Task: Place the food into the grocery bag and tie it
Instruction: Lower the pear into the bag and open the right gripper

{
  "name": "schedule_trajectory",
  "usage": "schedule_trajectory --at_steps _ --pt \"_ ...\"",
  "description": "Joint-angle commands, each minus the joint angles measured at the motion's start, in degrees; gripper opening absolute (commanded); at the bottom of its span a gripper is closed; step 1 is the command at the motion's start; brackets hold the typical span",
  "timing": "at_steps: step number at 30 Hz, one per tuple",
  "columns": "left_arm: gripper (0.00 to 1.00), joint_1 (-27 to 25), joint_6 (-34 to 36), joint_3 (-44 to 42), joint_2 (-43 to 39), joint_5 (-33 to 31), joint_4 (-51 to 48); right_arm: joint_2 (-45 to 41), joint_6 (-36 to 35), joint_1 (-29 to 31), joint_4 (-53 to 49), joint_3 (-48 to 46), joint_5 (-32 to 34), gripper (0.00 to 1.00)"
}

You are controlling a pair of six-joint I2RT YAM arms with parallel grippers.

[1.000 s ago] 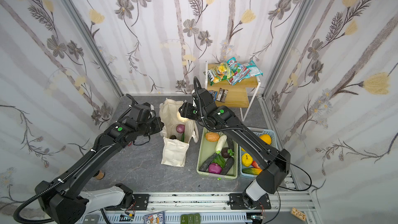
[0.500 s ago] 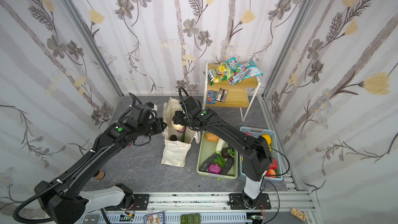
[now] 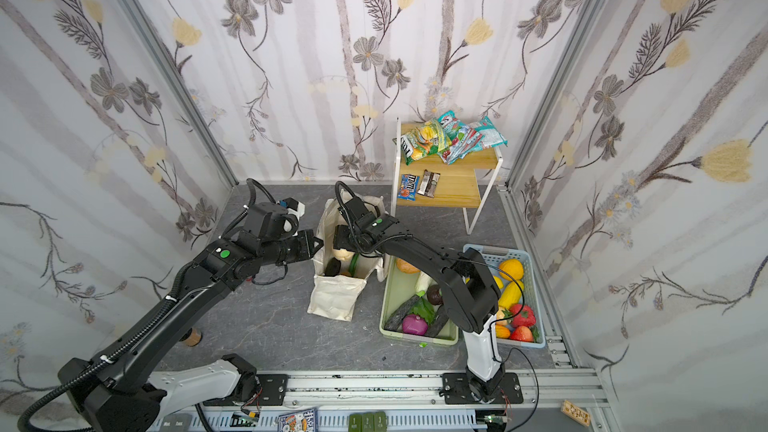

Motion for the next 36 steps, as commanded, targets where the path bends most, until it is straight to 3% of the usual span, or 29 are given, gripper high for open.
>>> schedule_trajectory --at_steps 1,12,19,27,36 --pt "0.00 -0.1 0.2 -0.6 -0.7 0.5 1.4 1.7 0.8 -0.1 2.4 0.3 1.9 0.67" --pt "0.00 0.0 0.1 -1.7 -1.0 0.3 1.4 6.8 0.5 -0.2 2.8 0.4 1.1 0.68" --pt "0.00 -0.1 0.2 -1.7 -0.6 -0.2 1.3 8.3 0.0 -0.3 2.8 0.6 0.3 0.78" --pt "0.00 0.0 0.3 -1.6 0.1 -0.3 1.7 7.3 -1.6 -0.4 2.7 1.0 -0.9 0.88" --pt "0.00 0.0 0.5 -1.7 0.5 -1.3 1.8 2.9 -3.4 -0.5 3.2 2.6 -1.4 0.91"
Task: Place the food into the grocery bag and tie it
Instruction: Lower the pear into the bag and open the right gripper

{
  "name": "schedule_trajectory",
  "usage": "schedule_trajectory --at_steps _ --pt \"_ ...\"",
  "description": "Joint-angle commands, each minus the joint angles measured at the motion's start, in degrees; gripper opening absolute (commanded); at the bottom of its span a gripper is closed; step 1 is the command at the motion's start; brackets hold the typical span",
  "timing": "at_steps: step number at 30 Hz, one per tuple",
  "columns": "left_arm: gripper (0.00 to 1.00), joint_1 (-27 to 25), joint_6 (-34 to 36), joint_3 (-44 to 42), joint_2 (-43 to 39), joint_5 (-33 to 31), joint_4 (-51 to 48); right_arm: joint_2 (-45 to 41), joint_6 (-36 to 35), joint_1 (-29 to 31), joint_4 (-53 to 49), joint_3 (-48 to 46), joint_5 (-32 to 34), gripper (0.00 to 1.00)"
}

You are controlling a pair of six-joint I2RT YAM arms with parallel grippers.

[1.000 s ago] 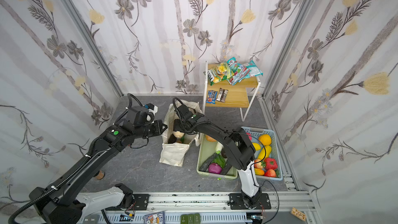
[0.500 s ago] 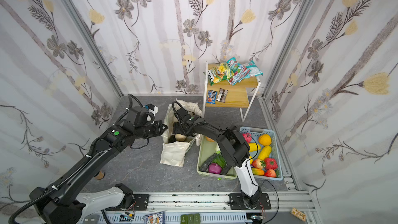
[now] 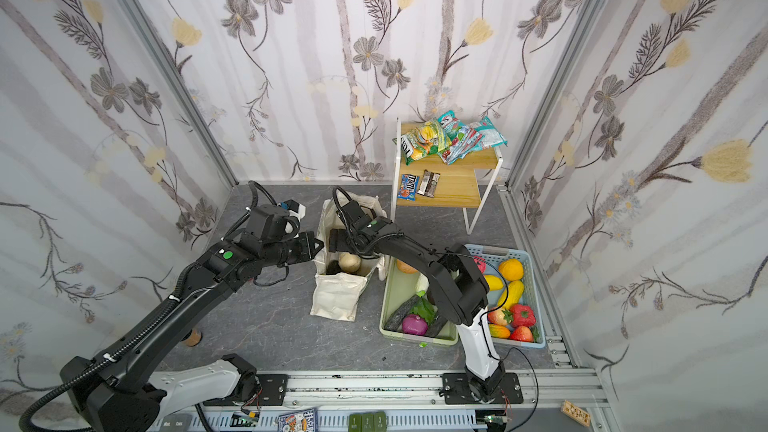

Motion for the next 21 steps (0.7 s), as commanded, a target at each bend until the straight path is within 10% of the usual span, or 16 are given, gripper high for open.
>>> schedule_trajectory --at_steps 1,21 --pt "0.00 0.0 0.5 -0.2 0.2 -0.8 0.5 -1.5 -0.7 0.0 1.5 0.9 -0.6 0.91" --pt "0.00 0.3 0.2 -0.7 -0.4 -2.3 0.0 -11.7 -2.6 -0.2 -0.2 0.5 -1.2 0.91"
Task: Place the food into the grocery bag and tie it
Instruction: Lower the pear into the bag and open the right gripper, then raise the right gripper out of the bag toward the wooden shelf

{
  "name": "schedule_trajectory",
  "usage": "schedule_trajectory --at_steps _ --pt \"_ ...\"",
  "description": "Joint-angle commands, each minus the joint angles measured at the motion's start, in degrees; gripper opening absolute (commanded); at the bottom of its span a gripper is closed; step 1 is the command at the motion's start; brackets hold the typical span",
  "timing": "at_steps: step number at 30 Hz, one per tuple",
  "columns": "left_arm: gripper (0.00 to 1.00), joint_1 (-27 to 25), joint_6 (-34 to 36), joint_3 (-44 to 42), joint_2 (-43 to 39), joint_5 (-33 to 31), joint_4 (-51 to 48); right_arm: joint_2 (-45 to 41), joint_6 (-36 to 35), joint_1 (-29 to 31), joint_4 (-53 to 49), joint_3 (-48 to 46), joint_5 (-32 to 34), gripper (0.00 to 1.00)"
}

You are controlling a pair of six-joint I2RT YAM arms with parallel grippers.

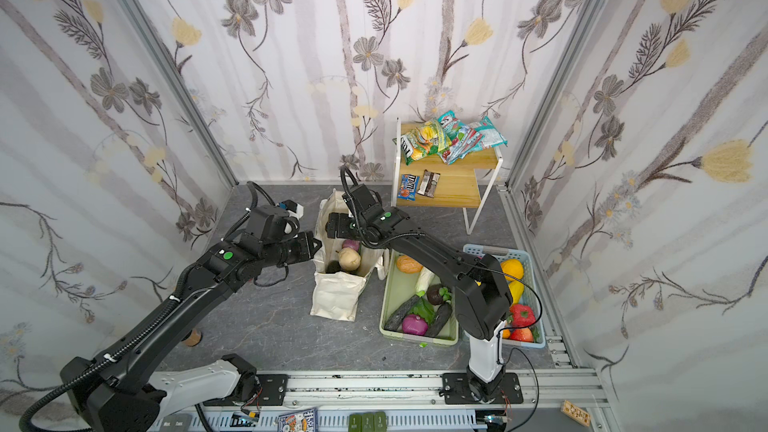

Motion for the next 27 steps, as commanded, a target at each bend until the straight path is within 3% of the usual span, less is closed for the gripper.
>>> schedule_trajectory --at_steps 1,17,27 --pt "0.00 0.1 0.2 -0.1 -0.2 -0.6 -0.2 -1.9 -0.4 0.0 0.3 0.1 0.4 0.91" --pt "0.00 0.0 0.3 0.5 0.6 -0.7 -0.2 -14.1 -1.9 -4.9 -1.0 -5.0 2.1 0.87" --pt "0.00 0.0 0.2 0.7 1.2 -0.8 0.1 -22.6 -2.3 -11.4 0.3 -10.4 6.0 0.75"
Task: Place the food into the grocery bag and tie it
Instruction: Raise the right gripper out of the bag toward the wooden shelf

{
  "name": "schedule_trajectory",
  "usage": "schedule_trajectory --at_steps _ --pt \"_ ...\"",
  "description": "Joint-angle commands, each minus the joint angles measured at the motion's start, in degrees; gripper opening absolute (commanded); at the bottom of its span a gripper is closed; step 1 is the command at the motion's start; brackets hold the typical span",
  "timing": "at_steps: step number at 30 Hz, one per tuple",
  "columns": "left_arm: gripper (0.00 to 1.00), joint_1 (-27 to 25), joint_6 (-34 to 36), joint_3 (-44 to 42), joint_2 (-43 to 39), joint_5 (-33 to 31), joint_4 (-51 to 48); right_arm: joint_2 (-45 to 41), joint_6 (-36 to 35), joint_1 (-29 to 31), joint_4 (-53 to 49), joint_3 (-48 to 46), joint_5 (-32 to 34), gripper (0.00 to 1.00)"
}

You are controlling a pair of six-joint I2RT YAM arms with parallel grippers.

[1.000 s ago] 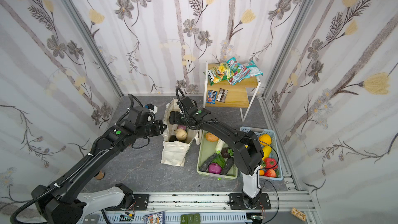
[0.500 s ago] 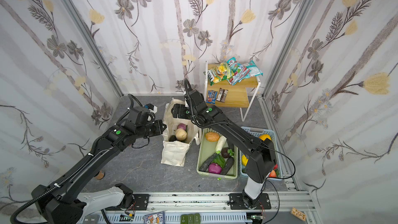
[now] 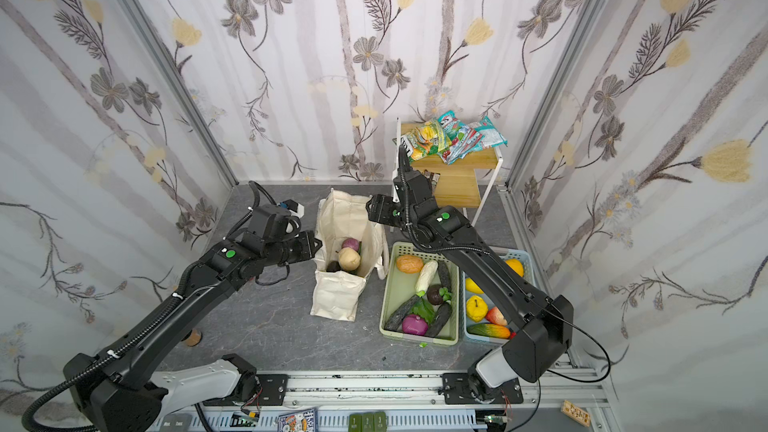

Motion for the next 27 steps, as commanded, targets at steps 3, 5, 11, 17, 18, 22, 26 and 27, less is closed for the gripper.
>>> schedule_trajectory --at_steps 3,5,11,17,18,22,26,27 --pt "0.00 0.1 0.2 0.9 0.5 -0.2 0.2 -2.0 -0.2 -4.0 3.4 -0.4 3.0 0.73" --pt "0.00 0.1 0.2 1.0 0.5 -0.2 0.2 -3.9 -0.2 -5.4 4.4 -0.6 3.3 0.70" --pt "0.00 0.0 0.0 1.0 0.2 -0.5 0.1 -5.2 0.3 -10.2 6.9 -0.1 2.6 0.66" --pt "0.00 0.0 -0.1 1.0 0.2 -0.4 -0.1 -4.2 0.4 -13.8 7.9 3.9 0.9 0.63" --pt "0.00 0.0 -0.2 1.0 0.3 -0.4 0.0 -3.7 0.6 -14.3 8.2 4.7 0.6 0.63" --pt "0.00 -0.3 -0.4 1.3 0.5 -0.5 0.1 -1.4 0.6 -15.9 8.9 8.3 -0.6 0.62" --pt "0.00 -0.5 -0.6 1.4 0.4 -0.8 0.1 1.4 1.7 -17.0 9.3 10.7 -2.1 0.61" --pt "0.00 -0.5 -0.7 1.3 0.4 -0.9 0.1 1.9 2.1 -17.3 9.7 10.9 -2.6 0.61"
